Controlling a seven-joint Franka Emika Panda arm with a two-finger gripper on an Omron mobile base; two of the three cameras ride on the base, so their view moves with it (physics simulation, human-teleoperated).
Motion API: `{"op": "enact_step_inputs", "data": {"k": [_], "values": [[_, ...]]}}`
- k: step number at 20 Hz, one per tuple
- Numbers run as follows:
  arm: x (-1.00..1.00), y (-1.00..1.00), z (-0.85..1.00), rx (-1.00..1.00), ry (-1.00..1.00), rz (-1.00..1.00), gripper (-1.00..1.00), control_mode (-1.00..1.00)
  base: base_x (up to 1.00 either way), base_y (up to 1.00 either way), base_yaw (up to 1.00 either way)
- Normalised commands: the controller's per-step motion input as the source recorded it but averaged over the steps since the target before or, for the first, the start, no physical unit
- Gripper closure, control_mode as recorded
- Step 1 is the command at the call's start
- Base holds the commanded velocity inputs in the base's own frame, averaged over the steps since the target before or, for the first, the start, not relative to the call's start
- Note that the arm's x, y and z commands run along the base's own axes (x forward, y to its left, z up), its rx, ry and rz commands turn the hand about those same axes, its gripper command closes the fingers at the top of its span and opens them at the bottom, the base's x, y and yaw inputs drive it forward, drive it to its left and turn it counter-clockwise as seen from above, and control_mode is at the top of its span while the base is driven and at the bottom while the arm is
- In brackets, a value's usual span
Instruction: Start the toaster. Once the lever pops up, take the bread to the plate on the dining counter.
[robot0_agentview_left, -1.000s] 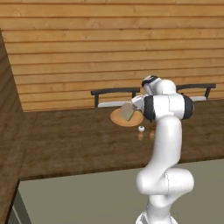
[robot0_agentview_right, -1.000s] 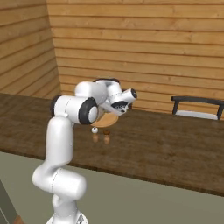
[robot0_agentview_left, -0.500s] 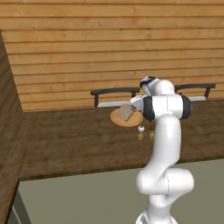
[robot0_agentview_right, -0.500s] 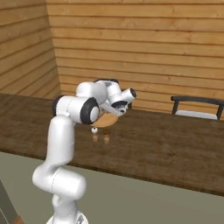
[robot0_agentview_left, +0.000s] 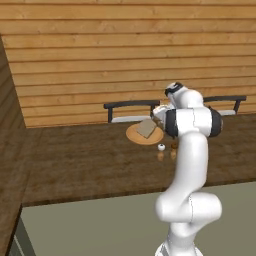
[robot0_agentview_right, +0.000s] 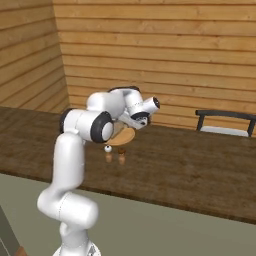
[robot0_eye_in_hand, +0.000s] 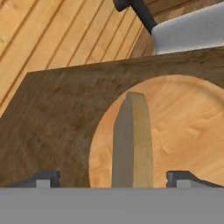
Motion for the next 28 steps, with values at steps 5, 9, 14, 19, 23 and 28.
{"op": "enact_step_inputs", "data": {"k": [5, 9, 14, 19, 23, 28], "values": [[-0.83, -0.15, 0.72, -0.04, -0.29, 0.01, -1.0, -1.0, 0.0, 0.0, 0.0], [-0.89, 0.2, 0.3, -0.16, -0.25, 0.04, -1.0, -1.0, 0.0, 0.0, 0.0], [-1.0, 0.6, 0.62, -0.36, -0.38, 0.05, -1.0, -1.0, 0.0, 0.0, 0.0], [-1.0, 0.7, 0.81, -0.36, -0.28, 0.0, -1.0, -1.0, 0.0, 0.0, 0.0], [-0.99, 0.66, 0.58, -0.22, -0.13, 0.0, -1.0, -1.0, 0.0, 0.0, 0.0], [-0.61, 0.61, 0.19, -0.15, -0.01, 0.0, -1.0, -1.0, 0.0, 0.0, 0.0]]}}
